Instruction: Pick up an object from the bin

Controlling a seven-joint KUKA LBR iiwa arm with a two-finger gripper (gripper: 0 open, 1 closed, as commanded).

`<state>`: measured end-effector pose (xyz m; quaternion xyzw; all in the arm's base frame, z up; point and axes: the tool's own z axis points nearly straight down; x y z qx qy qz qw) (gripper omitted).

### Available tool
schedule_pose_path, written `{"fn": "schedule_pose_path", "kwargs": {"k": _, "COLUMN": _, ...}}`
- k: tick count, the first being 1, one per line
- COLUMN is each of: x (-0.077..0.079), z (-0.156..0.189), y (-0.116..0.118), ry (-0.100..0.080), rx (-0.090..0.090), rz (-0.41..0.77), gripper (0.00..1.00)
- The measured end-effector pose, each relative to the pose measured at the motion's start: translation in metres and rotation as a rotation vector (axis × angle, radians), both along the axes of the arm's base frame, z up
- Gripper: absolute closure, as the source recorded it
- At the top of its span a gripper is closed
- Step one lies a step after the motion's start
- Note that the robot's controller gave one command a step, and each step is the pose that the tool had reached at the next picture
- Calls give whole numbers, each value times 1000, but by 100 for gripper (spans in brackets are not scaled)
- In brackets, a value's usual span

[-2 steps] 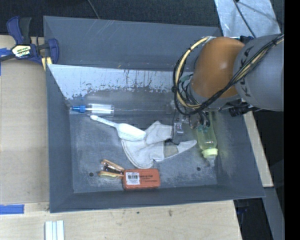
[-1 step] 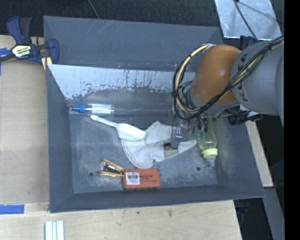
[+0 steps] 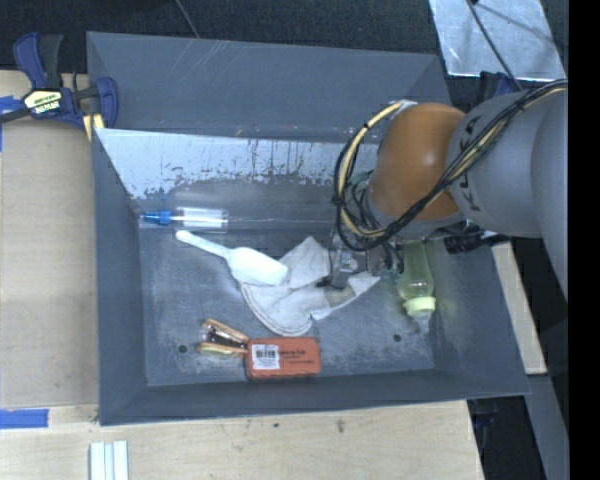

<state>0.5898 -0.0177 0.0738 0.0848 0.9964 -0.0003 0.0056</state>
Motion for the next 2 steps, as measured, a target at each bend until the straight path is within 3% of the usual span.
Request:
{"fn": "schedule_pose_path", "kwargs": {"k": 1, "x": 0, "z": 0, "y": 0, "ry": 0, "rx": 0, "rz": 0, "gripper": 100}}
{"fn": "schedule_pose_path", "kwargs": {"k": 2, "x": 0, "z": 117, "y": 28, "ry": 8, "rx": 2, "rz": -33, "gripper": 100}}
